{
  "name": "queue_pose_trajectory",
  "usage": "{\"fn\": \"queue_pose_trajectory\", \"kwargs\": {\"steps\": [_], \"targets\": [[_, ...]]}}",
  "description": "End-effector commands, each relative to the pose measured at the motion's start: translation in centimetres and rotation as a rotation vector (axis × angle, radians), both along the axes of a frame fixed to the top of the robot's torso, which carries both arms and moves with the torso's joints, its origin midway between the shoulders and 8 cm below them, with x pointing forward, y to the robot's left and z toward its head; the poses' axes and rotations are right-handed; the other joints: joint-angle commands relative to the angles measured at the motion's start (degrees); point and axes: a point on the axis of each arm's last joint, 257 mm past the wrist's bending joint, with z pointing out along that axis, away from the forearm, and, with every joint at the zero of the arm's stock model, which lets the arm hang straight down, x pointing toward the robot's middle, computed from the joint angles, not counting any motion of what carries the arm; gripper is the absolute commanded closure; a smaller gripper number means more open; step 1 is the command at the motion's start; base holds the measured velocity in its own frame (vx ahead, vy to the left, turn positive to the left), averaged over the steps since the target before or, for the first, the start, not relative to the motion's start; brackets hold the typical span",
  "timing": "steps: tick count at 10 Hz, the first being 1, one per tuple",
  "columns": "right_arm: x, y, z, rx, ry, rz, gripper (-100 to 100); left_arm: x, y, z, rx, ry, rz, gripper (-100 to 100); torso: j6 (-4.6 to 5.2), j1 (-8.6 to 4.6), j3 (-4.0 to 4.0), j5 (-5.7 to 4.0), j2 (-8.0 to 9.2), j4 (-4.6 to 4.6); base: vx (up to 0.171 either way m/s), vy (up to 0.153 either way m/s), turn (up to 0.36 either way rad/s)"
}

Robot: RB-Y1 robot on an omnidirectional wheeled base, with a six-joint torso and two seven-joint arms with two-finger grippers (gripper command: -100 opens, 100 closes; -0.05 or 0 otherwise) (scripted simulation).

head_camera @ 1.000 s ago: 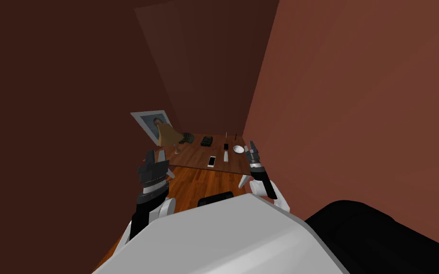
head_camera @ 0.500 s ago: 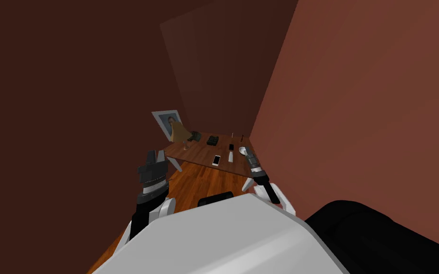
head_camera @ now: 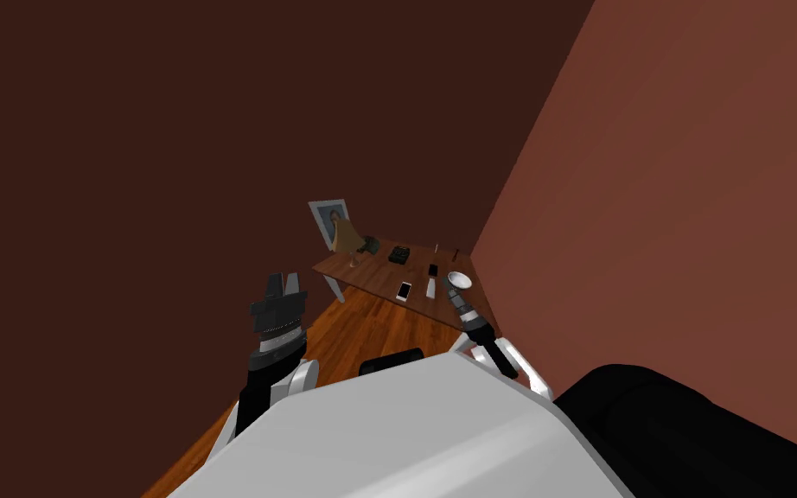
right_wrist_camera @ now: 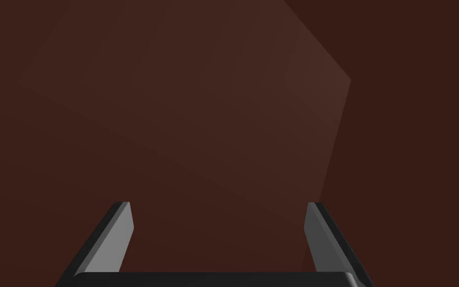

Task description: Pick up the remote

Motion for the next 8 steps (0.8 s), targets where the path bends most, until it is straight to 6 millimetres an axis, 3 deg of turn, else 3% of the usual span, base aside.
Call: {"fn": "queue_pose_trajectory", "kwargs": {"steps": [1, 2, 3, 4, 5, 6, 7, 8], "targets": [[-0.7, -0.1, -2.1, -0.111, 0.042, 0.020, -100, 0.0, 0.0, 0.0, 0.000, 0.000, 0.000, 0, 0.00, 0.00, 0.00, 0.00, 0.00, 0.00, 0.003, 0.021, 0.364], [-0.7, 0.1, -2.2, -0.126, 0.044, 0.023, -100, 0.0, 0.0, 0.0, 0.000, 0.000, 0.000, 0, -0.06, 0.00, -0.01, 0.00, -0.01, 0.00, 0.004, 0.006, 0.122], [-1.3, -0.2, -4.1, -0.214, 0.080, 0.041, -100, 0.0, 0.0, 0.0, 0.000, 0.000, 0.000, 0, 0.02, -0.03, -0.01, -0.01, -0.01, 0.00, 0.009, 0.013, 0.222], [-1.4, -0.1, -4.3, -0.228, 0.082, 0.044, -100, 0.0, 0.0, 0.0, 0.000, 0.000, 0.000, 0, -0.03, -0.02, -0.01, -0.01, -0.03, 0.00, 0.010, 0.006, 0.197], [-2.1, -0.4, -6.4, -0.319, 0.121, 0.066, -100, 0.0, 0.0, 0.0, 0.000, 0.000, 0.000, 0, 0.00, -0.04, -0.02, -0.01, -0.03, -0.01, 0.012, 0.008, 0.334], [-2.2, -0.3, -6.5, -0.330, 0.122, 0.069, -100, 0.0, 0.0, 0.0, 0.000, 0.000, 0.000, 0, -0.03, -0.04, -0.02, -0.01, -0.03, -0.01, 0.013, -0.002, 0.156], [-3.1, -0.7, -8.7, -0.419, 0.161, 0.094, -100, 0.0, 0.0, 0.0, 0.000, 0.000, 0.000, 0, 0.01, -0.07, -0.02, -0.02, -0.04, -0.01, 0.023, 0.005, 0.267], [-3.1, -0.6, -8.8, -0.434, 0.163, 0.098, -100, 0.0, 0.0, 0.0, 0.000, 0.000, 0.000, 0, -0.02, -0.06, -0.04, -0.02, -0.07, -0.01, 0.018, -0.002, 0.196]]}}
